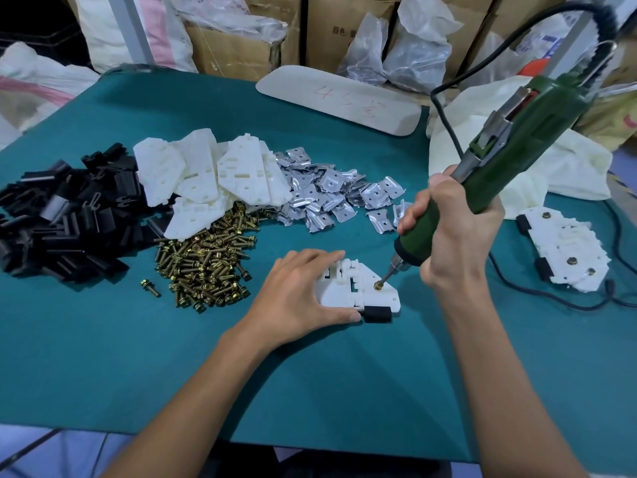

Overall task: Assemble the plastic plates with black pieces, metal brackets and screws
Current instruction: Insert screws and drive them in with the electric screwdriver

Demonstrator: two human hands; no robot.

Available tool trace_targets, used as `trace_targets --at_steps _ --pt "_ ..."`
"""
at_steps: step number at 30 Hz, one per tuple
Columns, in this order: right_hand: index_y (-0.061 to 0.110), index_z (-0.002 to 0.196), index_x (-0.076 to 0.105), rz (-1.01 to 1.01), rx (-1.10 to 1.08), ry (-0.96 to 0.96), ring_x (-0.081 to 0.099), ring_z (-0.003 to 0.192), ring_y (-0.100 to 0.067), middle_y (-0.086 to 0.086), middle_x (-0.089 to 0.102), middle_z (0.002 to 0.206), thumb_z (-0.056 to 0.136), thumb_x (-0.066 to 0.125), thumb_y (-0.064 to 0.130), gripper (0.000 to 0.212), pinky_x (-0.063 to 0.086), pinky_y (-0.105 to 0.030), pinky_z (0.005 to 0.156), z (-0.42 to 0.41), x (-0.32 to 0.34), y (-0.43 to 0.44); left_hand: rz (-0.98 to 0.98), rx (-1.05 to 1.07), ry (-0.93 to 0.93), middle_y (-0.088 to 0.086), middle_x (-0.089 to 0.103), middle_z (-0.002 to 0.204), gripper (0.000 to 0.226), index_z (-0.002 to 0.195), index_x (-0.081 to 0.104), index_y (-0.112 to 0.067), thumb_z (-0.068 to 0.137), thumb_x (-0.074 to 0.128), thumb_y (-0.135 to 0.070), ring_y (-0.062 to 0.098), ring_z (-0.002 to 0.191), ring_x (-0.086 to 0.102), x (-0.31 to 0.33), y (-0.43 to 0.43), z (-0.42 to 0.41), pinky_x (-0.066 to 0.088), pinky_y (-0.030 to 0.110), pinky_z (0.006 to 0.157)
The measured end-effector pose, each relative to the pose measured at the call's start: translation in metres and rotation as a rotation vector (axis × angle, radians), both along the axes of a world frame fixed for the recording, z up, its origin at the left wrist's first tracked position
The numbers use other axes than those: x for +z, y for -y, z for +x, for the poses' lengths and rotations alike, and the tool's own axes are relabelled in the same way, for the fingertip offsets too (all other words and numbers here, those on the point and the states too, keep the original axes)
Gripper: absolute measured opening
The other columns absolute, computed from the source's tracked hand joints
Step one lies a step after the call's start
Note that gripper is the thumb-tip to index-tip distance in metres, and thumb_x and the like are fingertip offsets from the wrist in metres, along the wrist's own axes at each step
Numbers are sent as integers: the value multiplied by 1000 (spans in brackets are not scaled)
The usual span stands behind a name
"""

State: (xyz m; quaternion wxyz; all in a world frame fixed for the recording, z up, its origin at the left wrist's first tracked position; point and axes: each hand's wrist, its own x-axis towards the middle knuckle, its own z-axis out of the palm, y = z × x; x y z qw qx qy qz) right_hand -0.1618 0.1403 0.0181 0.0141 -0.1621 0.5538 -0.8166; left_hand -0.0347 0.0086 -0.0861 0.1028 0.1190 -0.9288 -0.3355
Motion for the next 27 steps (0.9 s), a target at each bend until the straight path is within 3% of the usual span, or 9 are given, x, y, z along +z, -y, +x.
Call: trace_targets --at_steps 27 --pt "20 68 55 173 34 -214 50 41 -27 -4 53 53 80 71 23 20 47 -34 49 9 -11 8 -1 19 -3 -18 49 120 102 149 43 -36 61 72 -80 5 107 34 -2 -1 1 32 23 97"
